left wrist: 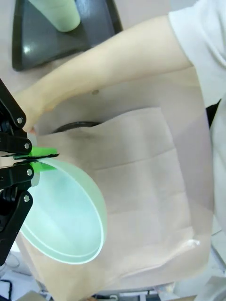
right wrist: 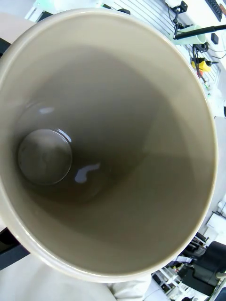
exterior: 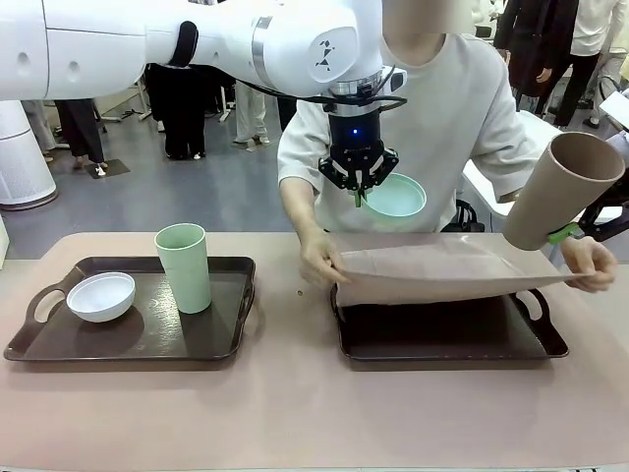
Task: Set up a tray with a mat and arrange the tableware.
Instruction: Place the Picnic Bowl and Reusable plastic cup back onto the Handle tray in front of the human's position.
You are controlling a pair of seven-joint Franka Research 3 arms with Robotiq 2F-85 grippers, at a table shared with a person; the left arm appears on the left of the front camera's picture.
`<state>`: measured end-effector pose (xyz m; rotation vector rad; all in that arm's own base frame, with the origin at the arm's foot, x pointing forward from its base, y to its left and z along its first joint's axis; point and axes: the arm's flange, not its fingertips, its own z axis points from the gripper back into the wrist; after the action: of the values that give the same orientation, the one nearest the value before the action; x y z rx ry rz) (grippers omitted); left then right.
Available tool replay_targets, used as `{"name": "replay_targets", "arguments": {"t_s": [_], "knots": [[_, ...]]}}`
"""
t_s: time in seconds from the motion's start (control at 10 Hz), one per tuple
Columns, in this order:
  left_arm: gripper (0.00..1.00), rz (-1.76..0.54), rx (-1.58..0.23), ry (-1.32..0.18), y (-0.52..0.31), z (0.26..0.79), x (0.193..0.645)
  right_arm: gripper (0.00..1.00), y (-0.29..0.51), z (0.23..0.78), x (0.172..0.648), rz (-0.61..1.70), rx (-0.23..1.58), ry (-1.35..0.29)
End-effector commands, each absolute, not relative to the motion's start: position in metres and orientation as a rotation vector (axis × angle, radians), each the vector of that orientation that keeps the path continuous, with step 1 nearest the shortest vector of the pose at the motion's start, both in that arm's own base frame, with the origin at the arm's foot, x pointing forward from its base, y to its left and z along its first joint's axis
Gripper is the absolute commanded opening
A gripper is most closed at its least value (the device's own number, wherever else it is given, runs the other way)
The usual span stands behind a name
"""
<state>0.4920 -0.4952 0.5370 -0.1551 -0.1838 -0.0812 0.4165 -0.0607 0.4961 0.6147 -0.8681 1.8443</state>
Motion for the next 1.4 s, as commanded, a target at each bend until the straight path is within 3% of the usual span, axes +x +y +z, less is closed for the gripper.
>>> {"name": "replay_targets", "arguments": {"t_s": [0.0, 1.3], "knots": [[0.0, -0.089, -0.164, -0.179, -0.493, 0.542, 0.4927, 0.21, -0.0601, 0.4983, 0.4199, 1.842, 0.611, -0.873], [0.0, -0.089, -0.164, -0.179, -0.493, 0.542, 0.4927, 0.21, -0.0601, 0.4983, 0.4199, 1.842, 0.611, -0.873]]}}
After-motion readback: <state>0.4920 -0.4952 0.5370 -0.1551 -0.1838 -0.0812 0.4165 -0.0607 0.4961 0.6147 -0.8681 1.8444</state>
